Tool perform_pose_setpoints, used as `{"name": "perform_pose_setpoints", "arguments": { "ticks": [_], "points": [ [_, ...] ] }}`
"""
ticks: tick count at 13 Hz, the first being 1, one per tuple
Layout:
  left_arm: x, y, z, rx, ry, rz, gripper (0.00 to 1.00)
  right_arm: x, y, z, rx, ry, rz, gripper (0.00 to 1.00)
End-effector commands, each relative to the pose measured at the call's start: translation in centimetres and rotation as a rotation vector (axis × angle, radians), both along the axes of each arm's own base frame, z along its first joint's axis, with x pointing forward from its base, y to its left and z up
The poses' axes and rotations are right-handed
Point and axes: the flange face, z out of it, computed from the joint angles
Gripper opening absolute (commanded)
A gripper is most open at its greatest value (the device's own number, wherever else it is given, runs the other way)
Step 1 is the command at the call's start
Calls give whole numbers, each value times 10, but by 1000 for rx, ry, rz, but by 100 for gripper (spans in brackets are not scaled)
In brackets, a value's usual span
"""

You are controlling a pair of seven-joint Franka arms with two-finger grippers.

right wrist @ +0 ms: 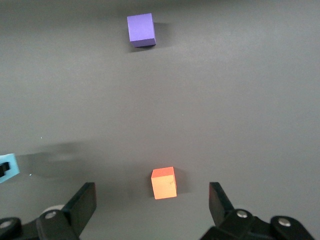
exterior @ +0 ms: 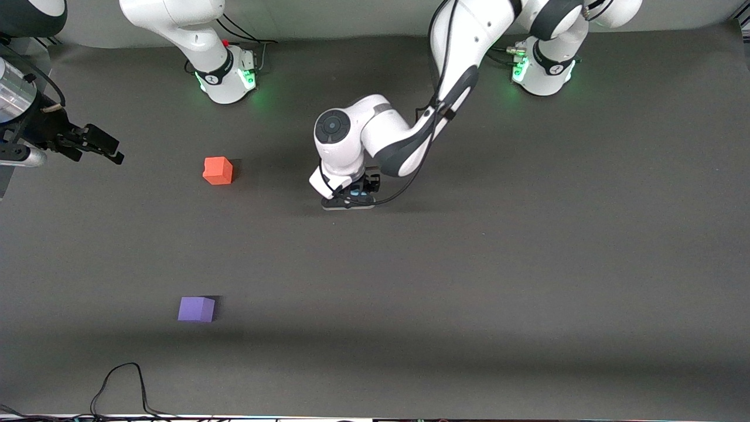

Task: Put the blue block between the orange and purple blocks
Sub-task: 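Lower the blue cube with the left gripper while the right gripper approaches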

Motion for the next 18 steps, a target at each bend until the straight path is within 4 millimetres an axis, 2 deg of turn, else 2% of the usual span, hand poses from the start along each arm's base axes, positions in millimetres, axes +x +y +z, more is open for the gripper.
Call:
{"name": "perform_pose_setpoints", "arguments": {
  "ticks": [1, 3, 4, 5, 7, 9, 10, 12, 13, 14, 15, 17, 18],
  "points": [
    [8, -6, -29, -6, -28, 5, 45, -1, 0, -6, -5, -10, 16, 100],
    [9, -5, -35, -12, -30, 5, 50, -1, 2, -6, -7, -10, 19, 100],
    [10, -5, -35, -12, -30, 4, 77, -1, 4, -6, -7, -10, 23, 100],
    [12, -3, -35, -10, -31, 4, 98, 0, 7, -5, -9, -12, 27, 100],
    [26, 8, -15, -5, -31, 24, 100, 0, 10, -5, -9, -12, 29, 100],
    [64, 47, 24, 9, 0, 61, 100, -1, 21, -3, -14, -11, 52, 100],
    [87, 71, 56, -21, 27, 82, 100, -1, 22, -3, -14, -8, 53, 100],
    [133, 137, 121, -89, 59, 105, 100, -1, 32, -4, -21, -3, 67, 100],
    [148, 178, 145, -97, 94, 109, 100, 1, 56, -7, -32, 2, 105, 100],
    [167, 228, 164, -108, 113, 113, 100, -1, 84, -9, -43, 4, 131, 100],
    [181, 274, 180, -116, 126, 107, 100, 2, 112, -17, -52, 11, 95, 100],
    [195, 359, 212, -115, 155, 69, 100, 8, 187, -33, -61, 1, 138, 100],
    [200, 403, 228, -118, 168, 49, 100, 12, 214, -45, -44, -9, 123, 100]
  ]
}}
